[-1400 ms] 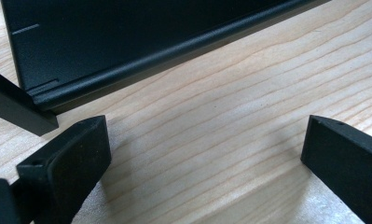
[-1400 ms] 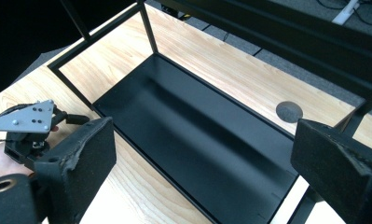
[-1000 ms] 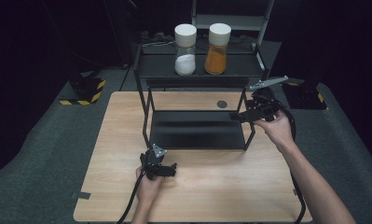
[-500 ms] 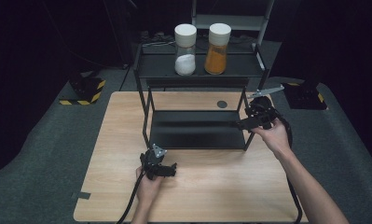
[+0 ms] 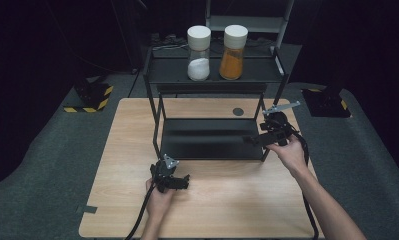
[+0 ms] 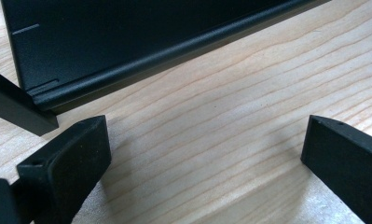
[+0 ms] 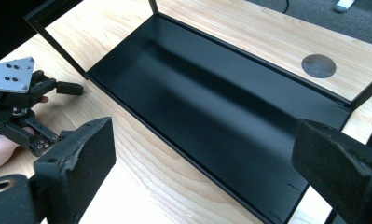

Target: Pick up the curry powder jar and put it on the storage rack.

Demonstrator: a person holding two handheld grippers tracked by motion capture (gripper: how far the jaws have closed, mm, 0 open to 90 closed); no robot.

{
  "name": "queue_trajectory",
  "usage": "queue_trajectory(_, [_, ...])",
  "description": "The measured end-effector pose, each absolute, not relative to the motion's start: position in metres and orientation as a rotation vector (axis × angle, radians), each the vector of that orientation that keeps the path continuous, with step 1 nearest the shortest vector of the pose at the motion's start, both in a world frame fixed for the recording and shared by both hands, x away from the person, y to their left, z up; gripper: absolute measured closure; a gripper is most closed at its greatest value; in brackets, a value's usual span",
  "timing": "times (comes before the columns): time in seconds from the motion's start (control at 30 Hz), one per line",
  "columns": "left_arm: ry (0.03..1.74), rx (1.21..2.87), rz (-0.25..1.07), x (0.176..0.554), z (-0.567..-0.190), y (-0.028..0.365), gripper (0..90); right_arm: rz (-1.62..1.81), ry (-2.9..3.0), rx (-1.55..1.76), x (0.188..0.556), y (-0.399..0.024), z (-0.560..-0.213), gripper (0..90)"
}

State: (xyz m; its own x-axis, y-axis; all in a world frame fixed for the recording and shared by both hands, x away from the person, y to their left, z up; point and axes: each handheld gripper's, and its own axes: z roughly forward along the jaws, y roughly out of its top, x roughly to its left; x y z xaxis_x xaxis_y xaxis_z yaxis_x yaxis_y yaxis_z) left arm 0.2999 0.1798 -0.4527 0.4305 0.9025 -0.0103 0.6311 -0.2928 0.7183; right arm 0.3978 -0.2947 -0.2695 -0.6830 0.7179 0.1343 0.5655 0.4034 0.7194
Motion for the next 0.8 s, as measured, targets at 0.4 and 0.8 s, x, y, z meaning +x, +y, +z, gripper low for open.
queue_trajectory(0.4, [1.288, 2.032, 0.533, 0.3, -0.453, 0.18, 1.3, 1.153, 2.471, 1.163, 0.397, -0.296, -0.292, 5.8])
queue_trajectory(0.8, [1.288, 2.032, 0.533, 0.3, -0.453, 0.18, 1.4, 1.165, 2.482, 1.214, 0.392, -0.299, -0.323, 6.1])
